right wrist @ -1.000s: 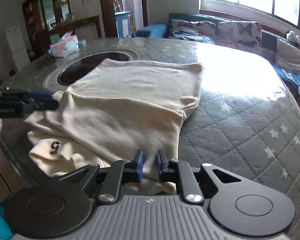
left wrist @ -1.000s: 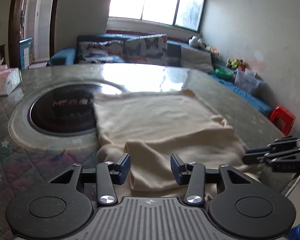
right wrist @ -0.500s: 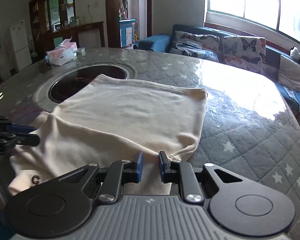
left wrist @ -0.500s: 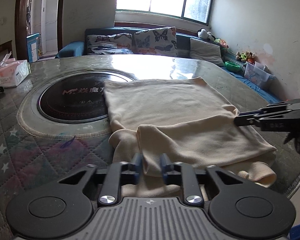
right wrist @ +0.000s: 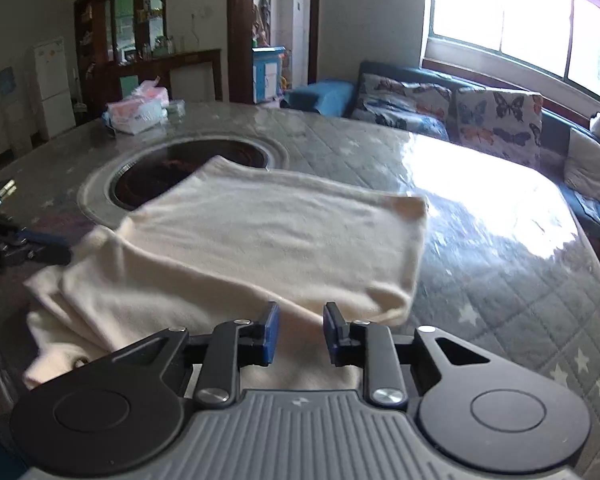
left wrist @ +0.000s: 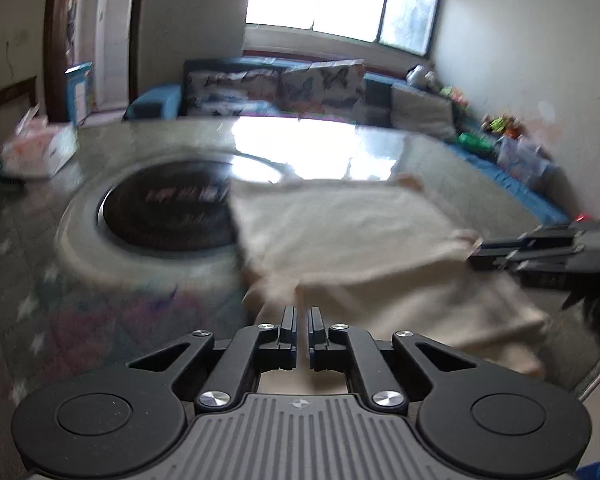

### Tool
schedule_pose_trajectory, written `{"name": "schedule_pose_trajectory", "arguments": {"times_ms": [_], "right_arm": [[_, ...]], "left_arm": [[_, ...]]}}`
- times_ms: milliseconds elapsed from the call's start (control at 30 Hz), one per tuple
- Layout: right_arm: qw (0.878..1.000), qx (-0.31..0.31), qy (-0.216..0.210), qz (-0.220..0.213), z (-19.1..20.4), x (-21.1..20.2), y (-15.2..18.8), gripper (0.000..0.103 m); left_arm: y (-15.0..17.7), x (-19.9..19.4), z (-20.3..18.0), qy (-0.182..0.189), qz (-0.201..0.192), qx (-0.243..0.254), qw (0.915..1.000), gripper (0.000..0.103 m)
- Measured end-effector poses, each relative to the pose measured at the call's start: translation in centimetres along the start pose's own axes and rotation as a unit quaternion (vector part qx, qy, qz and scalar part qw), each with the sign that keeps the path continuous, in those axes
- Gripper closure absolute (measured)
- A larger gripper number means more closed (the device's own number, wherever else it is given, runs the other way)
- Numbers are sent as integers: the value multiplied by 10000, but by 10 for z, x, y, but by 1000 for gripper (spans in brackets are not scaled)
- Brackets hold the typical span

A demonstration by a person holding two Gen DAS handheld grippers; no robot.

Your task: Fold clothes

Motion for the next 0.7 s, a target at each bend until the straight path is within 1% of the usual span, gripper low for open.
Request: {"name": "schedule_pose_trajectory", "arguments": {"times_ms": [67, 133, 200, 300, 433, 600, 700], "right_arm": [[10000, -14, -72, -43, 5, 1, -5, 79], [9999, -36, -134, -2, 10, 8, -7, 79], [9998, -84, -180, 50, 16, 14, -6, 79], [9996, -253, -127, 68, 22, 22, -1, 79], [9993, -362, -115, -13, 23, 7, -1, 79], [9981, -547, -289, 52, 32, -16, 15, 78], [9982, -524, -261, 120, 34, -23, 28, 77]], "left_arm": [[-9, 9, -8, 174, -66, 91, 9998, 97], [-13, 25, -13, 277, -24, 133, 9995, 97], [-11, 42, -12, 265, 139, 73, 9995, 97], [-3, 56, -9, 159, 297, 152, 9993, 97], [2, 53, -10, 203, 273, 303, 9990, 93], [4, 53, -12, 188, 230, 375, 9989, 92], [4, 52, -17, 185, 236, 438, 9986, 79]]}}
Point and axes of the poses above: each gripper's, at about its wrist camera, not at the fingertips, and x roughly the way its jaws point, z to its left, y to its underside, the point moved 5 cm from there along x, roughly the way its jaws point, and after that the axes turned 10 degrees about y, right-handed, at the moved point
